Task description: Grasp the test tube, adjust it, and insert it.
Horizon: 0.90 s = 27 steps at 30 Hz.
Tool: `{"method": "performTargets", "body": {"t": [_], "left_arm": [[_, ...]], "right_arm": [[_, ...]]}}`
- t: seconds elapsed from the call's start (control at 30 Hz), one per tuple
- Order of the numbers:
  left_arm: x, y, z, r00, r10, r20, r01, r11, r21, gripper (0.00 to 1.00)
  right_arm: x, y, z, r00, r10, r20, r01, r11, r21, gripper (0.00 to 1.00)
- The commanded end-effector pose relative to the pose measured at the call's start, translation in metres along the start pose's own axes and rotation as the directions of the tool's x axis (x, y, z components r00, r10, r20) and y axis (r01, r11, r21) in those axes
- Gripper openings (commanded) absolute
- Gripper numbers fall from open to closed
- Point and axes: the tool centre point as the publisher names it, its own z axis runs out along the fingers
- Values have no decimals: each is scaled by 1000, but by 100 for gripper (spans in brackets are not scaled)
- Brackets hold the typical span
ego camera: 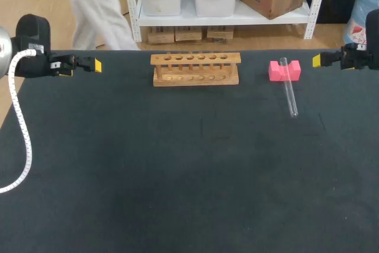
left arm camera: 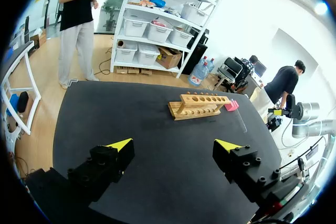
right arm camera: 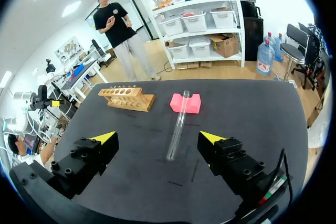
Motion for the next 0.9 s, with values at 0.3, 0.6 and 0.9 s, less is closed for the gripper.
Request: {"method": "performTargets", "body": {"t": [0.3,0.6,0.9], "left_arm": [[-1,-1,0,1000,-2,-5,2,1000,-8,100],[-16,8,5,995,105,5,-104,987,119,100],[-40,25,21,950,284,127,-311,863,397,100]], "right_arm": [[-3,0,-2,1000,0,-13,0,1000,1,100],[-3,0,-2,1000,0,-13,0,1000,1,100],[-3,0,-2,1000,0,-13,0,1000,1,100]]}}
